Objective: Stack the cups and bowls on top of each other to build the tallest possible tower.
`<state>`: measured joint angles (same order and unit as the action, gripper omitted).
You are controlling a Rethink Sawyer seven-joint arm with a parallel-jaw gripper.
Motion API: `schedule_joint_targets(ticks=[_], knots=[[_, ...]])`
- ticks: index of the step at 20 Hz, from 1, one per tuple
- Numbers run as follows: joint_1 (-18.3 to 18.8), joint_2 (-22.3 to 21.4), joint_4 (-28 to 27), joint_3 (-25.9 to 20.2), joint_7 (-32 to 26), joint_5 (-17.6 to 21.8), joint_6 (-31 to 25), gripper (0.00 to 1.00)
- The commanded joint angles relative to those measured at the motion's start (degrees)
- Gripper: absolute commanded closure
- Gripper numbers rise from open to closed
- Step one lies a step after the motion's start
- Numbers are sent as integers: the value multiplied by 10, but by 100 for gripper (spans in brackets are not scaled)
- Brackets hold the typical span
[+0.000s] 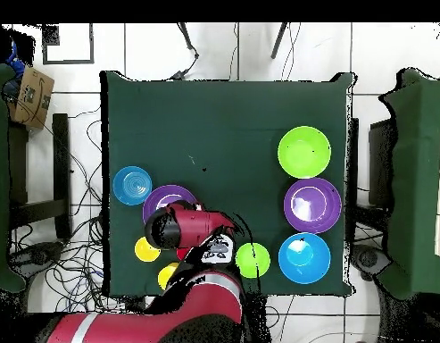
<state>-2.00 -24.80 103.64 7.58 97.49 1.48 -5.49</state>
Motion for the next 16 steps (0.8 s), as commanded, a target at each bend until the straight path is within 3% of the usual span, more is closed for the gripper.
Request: schedule_joint_targets(ticks=[1,16], knots=[[-2,19,-2,-45,52,35,9,0],[0,36,8,-51,75,10,-9,0]])
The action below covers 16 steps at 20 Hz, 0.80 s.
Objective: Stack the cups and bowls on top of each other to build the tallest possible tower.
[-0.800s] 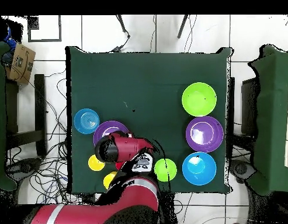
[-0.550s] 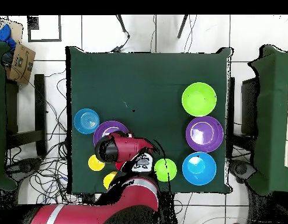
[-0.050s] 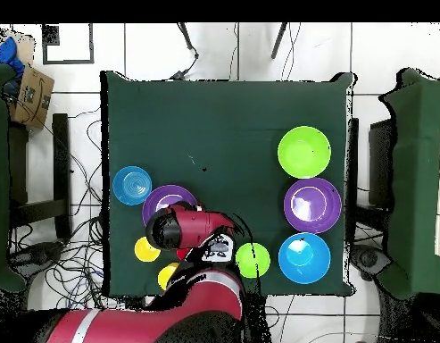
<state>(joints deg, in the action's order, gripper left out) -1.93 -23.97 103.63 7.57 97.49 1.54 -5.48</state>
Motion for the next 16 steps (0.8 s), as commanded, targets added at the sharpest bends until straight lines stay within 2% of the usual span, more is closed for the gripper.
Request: schedule_joint_targets(ticks=[1,16], knots=[[-1,28,8,-50,75,9,-9,0],[-8,37,13,-45,97,-6,2,0]])
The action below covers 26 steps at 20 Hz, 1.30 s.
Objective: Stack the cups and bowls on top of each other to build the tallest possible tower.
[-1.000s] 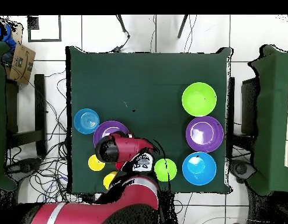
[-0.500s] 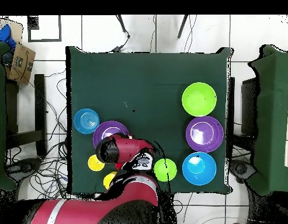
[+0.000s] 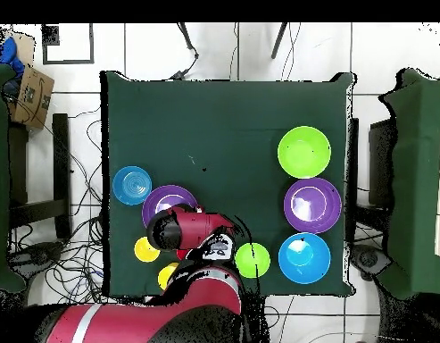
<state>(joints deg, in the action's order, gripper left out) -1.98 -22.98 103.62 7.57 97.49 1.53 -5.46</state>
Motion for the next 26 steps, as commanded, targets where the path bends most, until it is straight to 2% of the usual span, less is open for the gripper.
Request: schedule_joint_targets(ticks=[1,11,12,16,20,26], knots=[[-7,28,11,-46,97,-7,-1,0],[8,27,12,-59,90,-9,-16,0],[9,27,12,-60,90,-10,-22,100],[6,28,5,-57,83,-10,-38,100],[-14,28,-1,-45,90,-14,-38,100],[21,10,-19,-67,54,-1,-66,100]])
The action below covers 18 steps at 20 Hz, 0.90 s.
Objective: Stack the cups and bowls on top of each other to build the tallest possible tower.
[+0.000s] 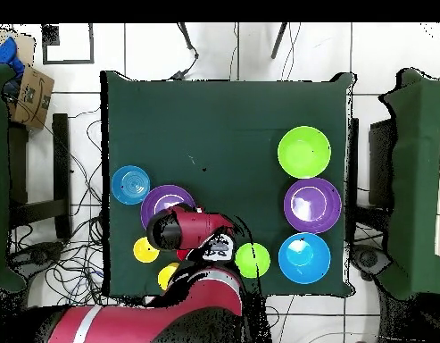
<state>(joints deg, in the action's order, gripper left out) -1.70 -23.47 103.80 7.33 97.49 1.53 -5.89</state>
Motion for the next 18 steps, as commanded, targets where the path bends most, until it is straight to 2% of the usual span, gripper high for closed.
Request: schedule_joint_targets(ticks=[1,9,18], knots=[[27,16,-27,-67,47,3,-63,100],[99,1,-91,-109,-34,31,-140,100],[151,-4,-126,-148,-71,68,-183,100]])
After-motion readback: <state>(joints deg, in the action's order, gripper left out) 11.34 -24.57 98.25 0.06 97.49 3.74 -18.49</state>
